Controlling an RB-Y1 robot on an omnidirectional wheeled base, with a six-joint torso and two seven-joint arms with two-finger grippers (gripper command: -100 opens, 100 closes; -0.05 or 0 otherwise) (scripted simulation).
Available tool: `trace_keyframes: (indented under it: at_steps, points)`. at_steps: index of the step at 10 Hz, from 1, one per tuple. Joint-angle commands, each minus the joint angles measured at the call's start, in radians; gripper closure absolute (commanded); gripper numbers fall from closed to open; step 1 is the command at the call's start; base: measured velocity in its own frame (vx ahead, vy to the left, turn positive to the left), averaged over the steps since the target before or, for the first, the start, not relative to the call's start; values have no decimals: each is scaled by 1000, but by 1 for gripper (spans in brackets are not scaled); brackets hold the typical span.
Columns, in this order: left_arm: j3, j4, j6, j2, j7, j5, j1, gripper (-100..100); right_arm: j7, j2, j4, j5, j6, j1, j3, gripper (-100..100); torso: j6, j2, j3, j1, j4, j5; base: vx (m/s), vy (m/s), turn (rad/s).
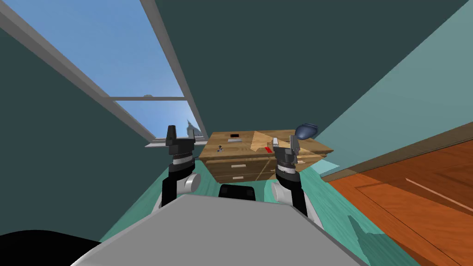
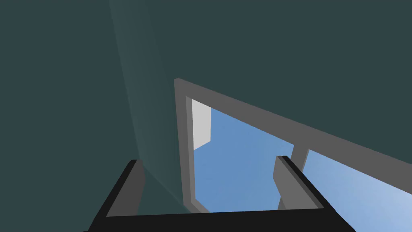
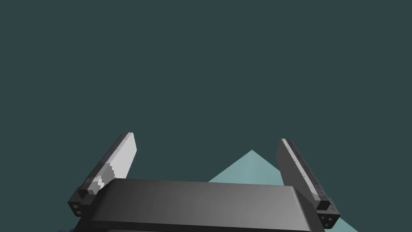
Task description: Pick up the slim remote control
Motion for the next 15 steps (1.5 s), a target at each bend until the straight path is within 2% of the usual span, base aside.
trace_keyframes:
  at_steps: [1, 3, 6, 7, 8, 9, 10, 11, 13, 14, 15]
  points:
    - [0, 0, 0, 0, 0, 0, 0, 0, -2, -42, 8, 11, 10, 30, -2, -100, 0, 0, 0, 0, 0, 0, -78, -17, 125]
    - [0, 0, 0, 0, 0, 0, 0, 0, -5, -91, 20, 27, 24, 73, -5, -100, 0, 10, 5, 0, 2, 0, -193, 14, 219]
    - [0, 0, 0, 0, 0, 0, -1, 0, -13, -183, 52, 59, 53, 169, -14, -100, 0, 16, 9, -3, 4, 0, -225, -24, 268]
    - [0, 0, 0, 0, 0, 0, 0, 0, -13, -184, 52, 59, 53, 169, -14, -100, 1, 16, 9, -4, 4, -1, -133, -4, -15]
    - [0, 0, 0, 0, 0, 0, 0, 0, -16, -220, 67, 72, 63, 207, -19, -100, 0, 11, 7, -3, 3, -1, -103, 14, 245]
    - [0, 0, 0, 0, 0, 0, 0, 0, -16, -220, 67, 72, 63, 207, -19, -100, -1, 8, 5, -2, 2, 0, -87, 8, 123]
    - [0, 0, 0, 0, 0, 0, 0, 0, -19, -258, 83, 85, 74, 245, -24, -100, 0, 7, 4, -1, 2, 0, -115, 12, 227]
    - [0, 0, 0, 0, 0, 0, 0, 0, -19, -258, 83, 85, 74, 248, -24, -100, 0, 8, 5, -2, 2, 0, -98, 4, 118]
    - [0, 0, 0, 0, 0, 0, 0, 0, -27, -329, 120, 111, 96, 317, -36, -100, 0, 8, 5, -2, 2, 0, -151, 1, 329]
    - [0, 0, 0, 0, 0, 0, 0, 0, -27, -337, 120, 111, 96, 337, -36, -100, 0, 11, 6, -3, 3, 0, -122, 16, 159]
    - [0, 0, 0, 0, 0, 0, 0, 0, -32, -380, 141, 125, 107, 380, -44, -100, 0, 9, 6, -2, 2, -1, -131, 29, 328]
